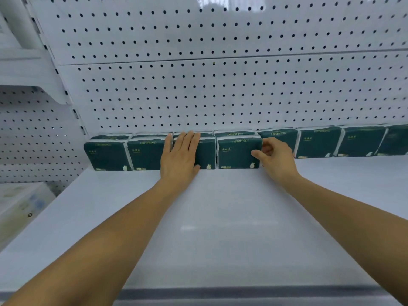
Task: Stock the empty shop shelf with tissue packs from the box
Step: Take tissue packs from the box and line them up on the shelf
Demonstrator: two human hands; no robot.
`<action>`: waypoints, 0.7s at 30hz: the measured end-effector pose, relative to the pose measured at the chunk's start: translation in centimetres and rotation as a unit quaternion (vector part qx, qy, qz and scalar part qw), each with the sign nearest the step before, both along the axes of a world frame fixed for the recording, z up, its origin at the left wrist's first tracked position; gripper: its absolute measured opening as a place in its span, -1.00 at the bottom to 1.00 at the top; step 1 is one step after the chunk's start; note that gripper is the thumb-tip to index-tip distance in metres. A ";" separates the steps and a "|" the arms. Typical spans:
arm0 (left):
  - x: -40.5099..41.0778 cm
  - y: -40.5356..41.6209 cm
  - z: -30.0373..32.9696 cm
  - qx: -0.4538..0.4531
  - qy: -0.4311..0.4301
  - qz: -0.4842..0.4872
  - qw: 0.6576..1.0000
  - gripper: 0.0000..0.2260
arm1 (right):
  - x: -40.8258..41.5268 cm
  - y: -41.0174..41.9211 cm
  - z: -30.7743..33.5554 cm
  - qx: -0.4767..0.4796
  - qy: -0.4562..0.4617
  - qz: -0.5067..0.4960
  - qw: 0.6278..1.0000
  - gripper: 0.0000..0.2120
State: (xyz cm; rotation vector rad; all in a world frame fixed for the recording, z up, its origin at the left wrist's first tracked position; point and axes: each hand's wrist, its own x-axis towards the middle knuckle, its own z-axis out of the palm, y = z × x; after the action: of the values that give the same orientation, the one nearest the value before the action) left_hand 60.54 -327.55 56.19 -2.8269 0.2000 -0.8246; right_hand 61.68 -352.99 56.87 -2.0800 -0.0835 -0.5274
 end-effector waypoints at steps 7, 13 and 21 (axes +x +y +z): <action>0.3 0.0 -0.2 0.003 -0.001 0.005 1.000 -0.26 | 0.4 1.3 0.2 -0.054 0.029 -0.055 0.997 -0.78; 0.2 0.0 0.0 0.004 0.006 0.007 1.000 -0.25 | 0.3 1.8 0.3 -0.107 0.056 -0.081 0.989 -0.75; -2.8 1.0 1.9 -0.013 0.031 -0.023 0.999 -0.20 | -2.9 2.2 1.4 -0.144 0.129 -0.070 0.979 -0.37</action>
State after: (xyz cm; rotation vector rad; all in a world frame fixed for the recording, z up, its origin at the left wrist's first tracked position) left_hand 57.76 -326.51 58.05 -2.8855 0.2666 -0.7555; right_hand 58.78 -350.83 58.32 -2.4338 0.1477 -0.3404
